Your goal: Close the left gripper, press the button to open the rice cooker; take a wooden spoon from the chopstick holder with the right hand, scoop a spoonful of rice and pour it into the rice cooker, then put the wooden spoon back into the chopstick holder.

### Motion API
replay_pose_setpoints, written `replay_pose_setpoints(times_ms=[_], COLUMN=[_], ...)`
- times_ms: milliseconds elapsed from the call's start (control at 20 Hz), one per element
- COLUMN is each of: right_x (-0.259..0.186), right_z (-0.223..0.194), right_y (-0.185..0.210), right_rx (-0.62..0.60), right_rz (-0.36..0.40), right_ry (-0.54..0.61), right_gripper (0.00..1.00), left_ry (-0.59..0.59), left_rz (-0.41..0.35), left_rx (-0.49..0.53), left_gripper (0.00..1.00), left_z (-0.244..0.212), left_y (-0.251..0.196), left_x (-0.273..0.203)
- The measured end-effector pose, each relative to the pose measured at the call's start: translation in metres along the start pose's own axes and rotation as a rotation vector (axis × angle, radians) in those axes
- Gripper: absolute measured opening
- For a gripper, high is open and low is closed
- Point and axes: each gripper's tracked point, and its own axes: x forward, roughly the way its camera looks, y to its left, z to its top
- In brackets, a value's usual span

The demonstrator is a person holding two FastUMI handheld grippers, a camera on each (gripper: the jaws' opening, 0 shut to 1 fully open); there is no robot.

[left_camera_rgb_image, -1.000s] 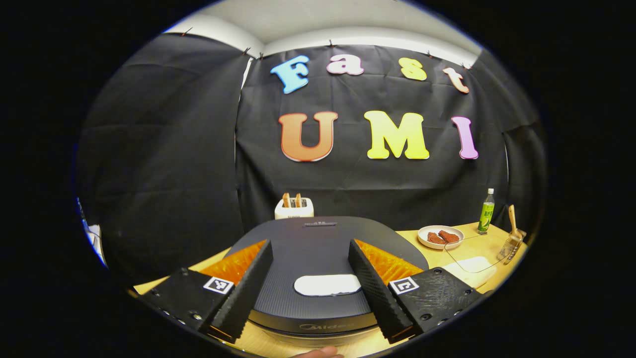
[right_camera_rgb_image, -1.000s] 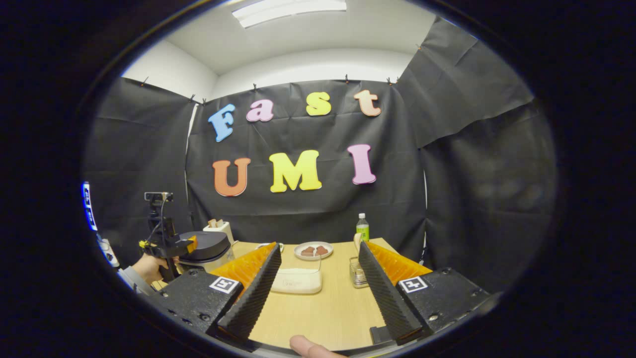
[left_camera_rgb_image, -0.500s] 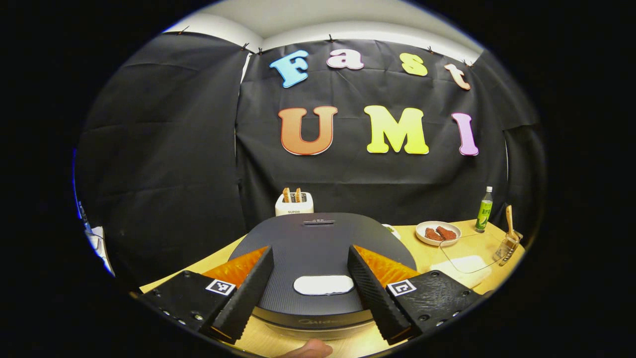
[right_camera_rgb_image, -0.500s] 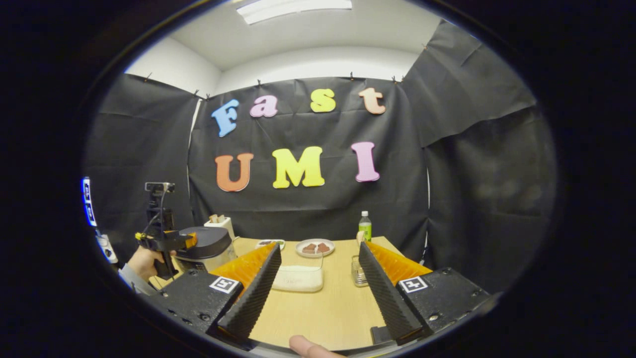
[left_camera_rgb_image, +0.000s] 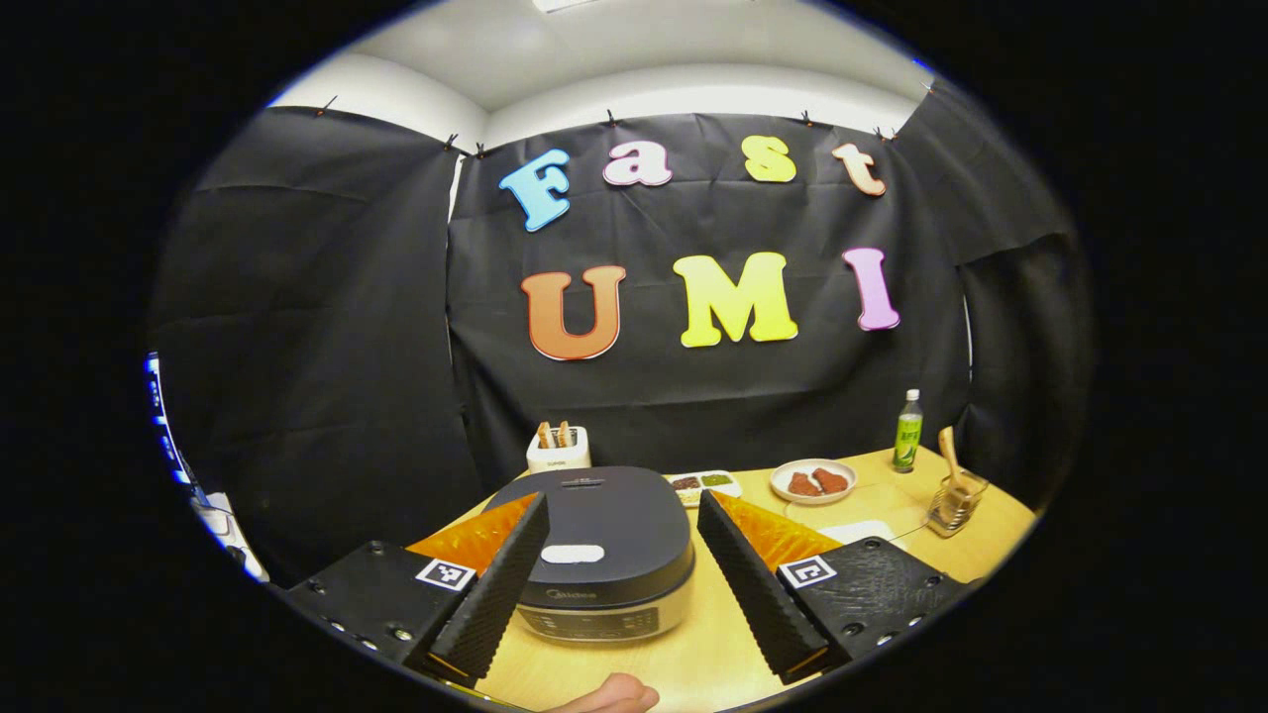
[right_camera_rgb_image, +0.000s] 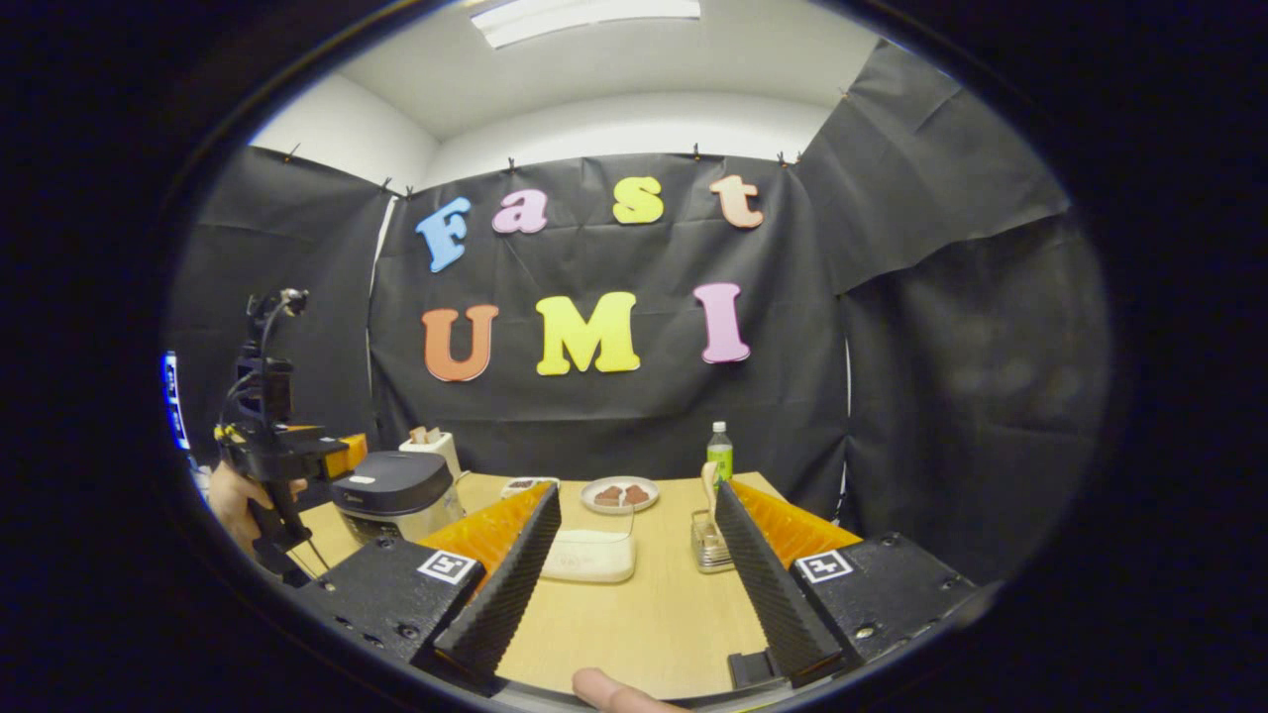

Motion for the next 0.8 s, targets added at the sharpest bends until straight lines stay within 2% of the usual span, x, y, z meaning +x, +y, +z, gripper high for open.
replay_pose_setpoints(times_ms=[350,500,800], right_x=[-0.012,-0.017,-0.029], right_z=[0.013,0.019,0.031], right_y=[-0.005,-0.016,-0.025], right_rx=[0.041,0.025,0.000], right_rz=[0.012,-0.015,-0.014], right_ry=[0.003,-0.023,-0.065], right_gripper=[1.00,1.00,1.00], left_ry=[-0.037,-0.037,-0.042], left_rz=[-0.058,-0.055,-0.121], left_rx=[-0.073,-0.056,-0.030], left_gripper=[0.96,0.96,0.96], left_z=[0.019,0.015,-0.002], left_y=[-0.032,-0.034,-0.058], left_x=[-0.062,-0.085,-0.121])
